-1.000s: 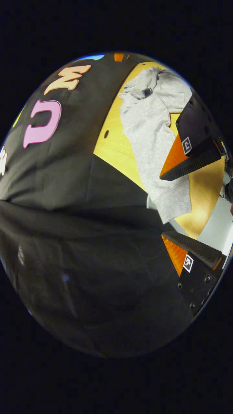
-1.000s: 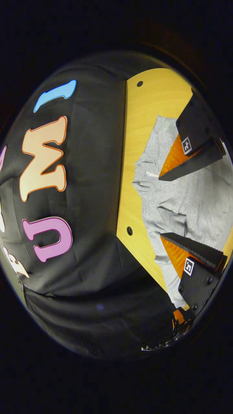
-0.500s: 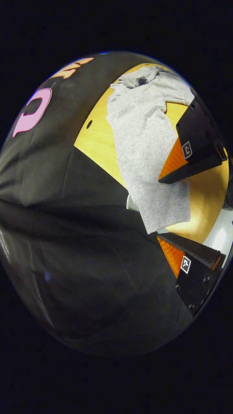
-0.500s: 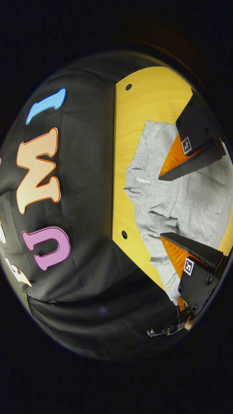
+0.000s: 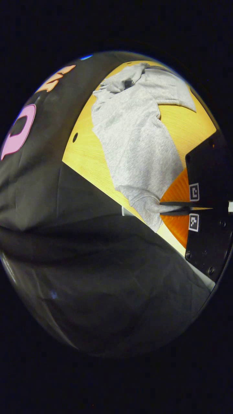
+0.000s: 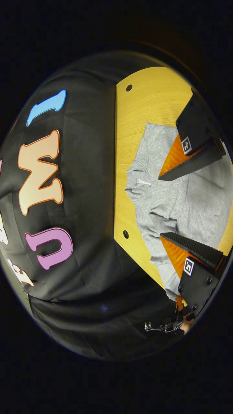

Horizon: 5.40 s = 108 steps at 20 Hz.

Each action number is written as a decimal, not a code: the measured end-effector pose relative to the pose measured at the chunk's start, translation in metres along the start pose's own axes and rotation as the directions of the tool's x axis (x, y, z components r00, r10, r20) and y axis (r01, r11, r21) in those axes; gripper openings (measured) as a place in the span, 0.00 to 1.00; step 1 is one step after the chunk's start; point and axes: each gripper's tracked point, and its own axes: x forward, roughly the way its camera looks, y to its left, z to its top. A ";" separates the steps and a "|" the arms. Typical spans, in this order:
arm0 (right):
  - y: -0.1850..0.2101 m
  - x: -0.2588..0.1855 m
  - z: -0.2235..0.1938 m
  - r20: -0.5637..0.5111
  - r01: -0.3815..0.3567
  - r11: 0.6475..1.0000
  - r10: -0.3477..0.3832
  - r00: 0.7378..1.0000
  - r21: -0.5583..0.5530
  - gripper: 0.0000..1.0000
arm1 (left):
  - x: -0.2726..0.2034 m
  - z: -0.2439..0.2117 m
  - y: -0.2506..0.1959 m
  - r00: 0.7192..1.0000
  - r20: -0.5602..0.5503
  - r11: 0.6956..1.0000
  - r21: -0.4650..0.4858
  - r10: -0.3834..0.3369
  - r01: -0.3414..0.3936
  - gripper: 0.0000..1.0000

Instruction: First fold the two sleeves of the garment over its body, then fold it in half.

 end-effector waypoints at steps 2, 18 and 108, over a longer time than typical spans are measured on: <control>-0.003 -0.009 -0.002 0.011 -0.002 0.999 0.002 1.000 0.037 0.98 | -0.001 0.013 -0.005 1.000 0.008 0.997 -0.080 -0.022 0.023 0.00; -0.089 -0.083 -0.030 0.032 0.062 0.994 -0.065 0.997 0.090 0.97 | -0.070 0.148 -0.188 0.923 0.251 0.957 0.096 -0.291 0.275 0.00; -0.151 -0.108 -0.231 -0.380 0.160 0.987 -0.157 0.912 -0.024 0.04 | -0.065 -0.098 -0.246 0.929 -0.020 0.848 0.402 -0.369 0.345 0.00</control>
